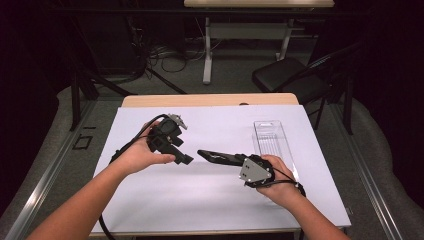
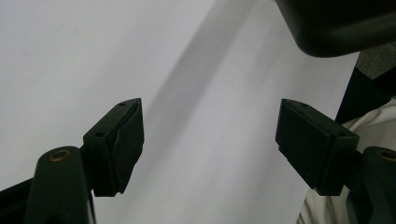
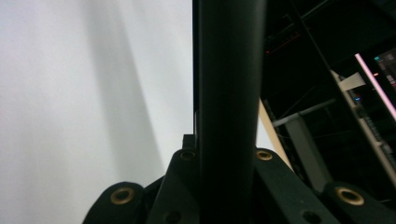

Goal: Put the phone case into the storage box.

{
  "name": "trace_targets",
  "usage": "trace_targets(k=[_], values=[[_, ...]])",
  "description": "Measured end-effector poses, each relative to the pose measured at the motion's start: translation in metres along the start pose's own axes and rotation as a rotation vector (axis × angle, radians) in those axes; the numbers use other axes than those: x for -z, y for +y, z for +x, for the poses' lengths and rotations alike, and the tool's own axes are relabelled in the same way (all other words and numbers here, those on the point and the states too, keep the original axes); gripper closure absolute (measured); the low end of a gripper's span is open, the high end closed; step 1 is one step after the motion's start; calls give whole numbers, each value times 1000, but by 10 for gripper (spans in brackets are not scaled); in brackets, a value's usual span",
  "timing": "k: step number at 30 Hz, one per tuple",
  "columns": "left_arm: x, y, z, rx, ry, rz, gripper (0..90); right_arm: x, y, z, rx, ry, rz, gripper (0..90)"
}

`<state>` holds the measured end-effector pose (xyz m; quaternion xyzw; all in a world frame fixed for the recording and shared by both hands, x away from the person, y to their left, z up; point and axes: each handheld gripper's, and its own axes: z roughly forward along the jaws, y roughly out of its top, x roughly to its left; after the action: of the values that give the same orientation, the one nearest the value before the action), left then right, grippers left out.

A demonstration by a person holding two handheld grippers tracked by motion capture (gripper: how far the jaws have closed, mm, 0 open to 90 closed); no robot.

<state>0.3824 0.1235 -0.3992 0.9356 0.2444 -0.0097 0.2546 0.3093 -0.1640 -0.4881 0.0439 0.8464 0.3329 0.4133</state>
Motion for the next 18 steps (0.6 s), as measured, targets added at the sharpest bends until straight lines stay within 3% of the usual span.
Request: trace_targets(k=[1,2,13,18], values=[[0,0,0,0,0,0,242,0,0,0,0,0,0,883],[1,0,0,-9,0,-3,243,-1,0,-2,-40,24,-11,883],[9,2,-1,-33,-14,-102,298,-4,-1,-14,-268,163,-92,883],[8,2,-4,-73,-18,-139,332,-6,-1,-16,-352,210,-139,883]])
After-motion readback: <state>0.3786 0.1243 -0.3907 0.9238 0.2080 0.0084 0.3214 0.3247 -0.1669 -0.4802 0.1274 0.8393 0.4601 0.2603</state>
